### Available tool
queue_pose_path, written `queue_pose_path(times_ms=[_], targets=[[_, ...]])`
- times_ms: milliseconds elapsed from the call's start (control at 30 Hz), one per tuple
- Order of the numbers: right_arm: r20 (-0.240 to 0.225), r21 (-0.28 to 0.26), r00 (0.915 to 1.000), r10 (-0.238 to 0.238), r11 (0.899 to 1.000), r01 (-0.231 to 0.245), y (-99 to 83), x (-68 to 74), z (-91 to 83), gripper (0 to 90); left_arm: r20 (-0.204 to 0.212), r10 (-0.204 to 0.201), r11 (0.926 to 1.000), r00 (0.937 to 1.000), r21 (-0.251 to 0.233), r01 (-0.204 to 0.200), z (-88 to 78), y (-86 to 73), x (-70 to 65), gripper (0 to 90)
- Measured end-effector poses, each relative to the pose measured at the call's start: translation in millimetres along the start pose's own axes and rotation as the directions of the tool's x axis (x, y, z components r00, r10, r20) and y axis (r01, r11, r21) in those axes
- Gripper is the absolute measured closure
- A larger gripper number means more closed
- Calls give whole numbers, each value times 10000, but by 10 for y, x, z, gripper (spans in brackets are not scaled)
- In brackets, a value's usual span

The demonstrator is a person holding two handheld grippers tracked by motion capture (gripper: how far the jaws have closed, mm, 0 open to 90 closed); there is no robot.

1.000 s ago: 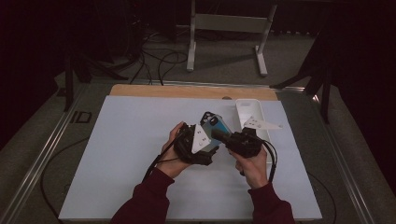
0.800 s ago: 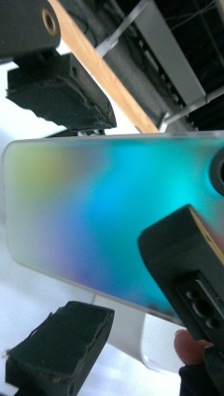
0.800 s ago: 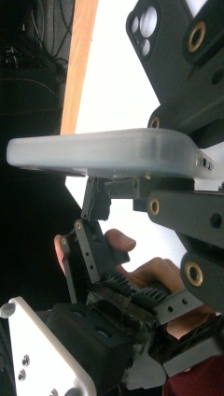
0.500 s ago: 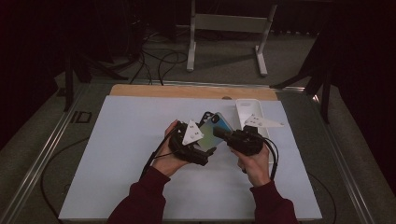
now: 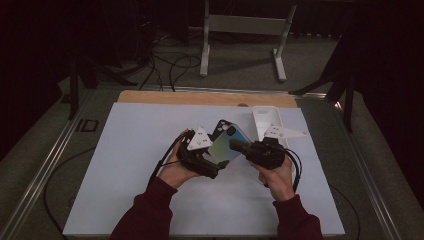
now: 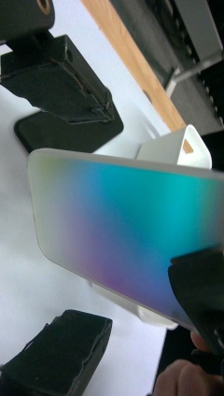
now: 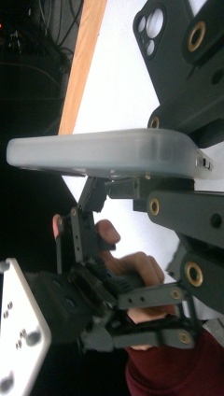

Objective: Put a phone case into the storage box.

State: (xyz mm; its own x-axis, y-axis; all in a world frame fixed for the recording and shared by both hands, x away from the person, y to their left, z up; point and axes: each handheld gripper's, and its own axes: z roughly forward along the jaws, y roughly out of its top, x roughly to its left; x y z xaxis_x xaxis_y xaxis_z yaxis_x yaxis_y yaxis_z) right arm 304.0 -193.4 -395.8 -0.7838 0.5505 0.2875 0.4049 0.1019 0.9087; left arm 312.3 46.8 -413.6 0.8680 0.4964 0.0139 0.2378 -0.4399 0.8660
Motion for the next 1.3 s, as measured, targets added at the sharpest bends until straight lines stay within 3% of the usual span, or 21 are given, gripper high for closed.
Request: queue_pose_path(times_ms=[233,500,600,833,1033,1233,1300], targets=[[-444,142,9986,-275,9995,281,3,41,-37,865,814,-138,9999,9966,-3,138,-38,-47,53,48],[-1355,33,9899,-428,9990,436,8,49,-40,866,1723,-107,9999,9850,82,95,-23,-93,65,161],[-1504,31,9875,-465,9989,475,17,53,-38,865,1925,-72,9999,9813,126,48,-12,-98,59,204],[-1606,68,9851,-618,9979,637,20,40,-58,865,1986,89,9998,9800,131,-118,-16,-118,52,370],[-1622,189,9843,-699,9971,739,18,-3,-88,852,2186,362,9987,9751,268,-431,-17,-145,33,497],[-1484,249,9863,-725,9967,770,22,-36,-94,737,2338,459,9975,9712,414,-571,16,-167,15,626],[-1317,307,9882,-788,9960,835,24,-42,-94,686,2264,506,9972,9727,426,-617,22,-169,8,664]])
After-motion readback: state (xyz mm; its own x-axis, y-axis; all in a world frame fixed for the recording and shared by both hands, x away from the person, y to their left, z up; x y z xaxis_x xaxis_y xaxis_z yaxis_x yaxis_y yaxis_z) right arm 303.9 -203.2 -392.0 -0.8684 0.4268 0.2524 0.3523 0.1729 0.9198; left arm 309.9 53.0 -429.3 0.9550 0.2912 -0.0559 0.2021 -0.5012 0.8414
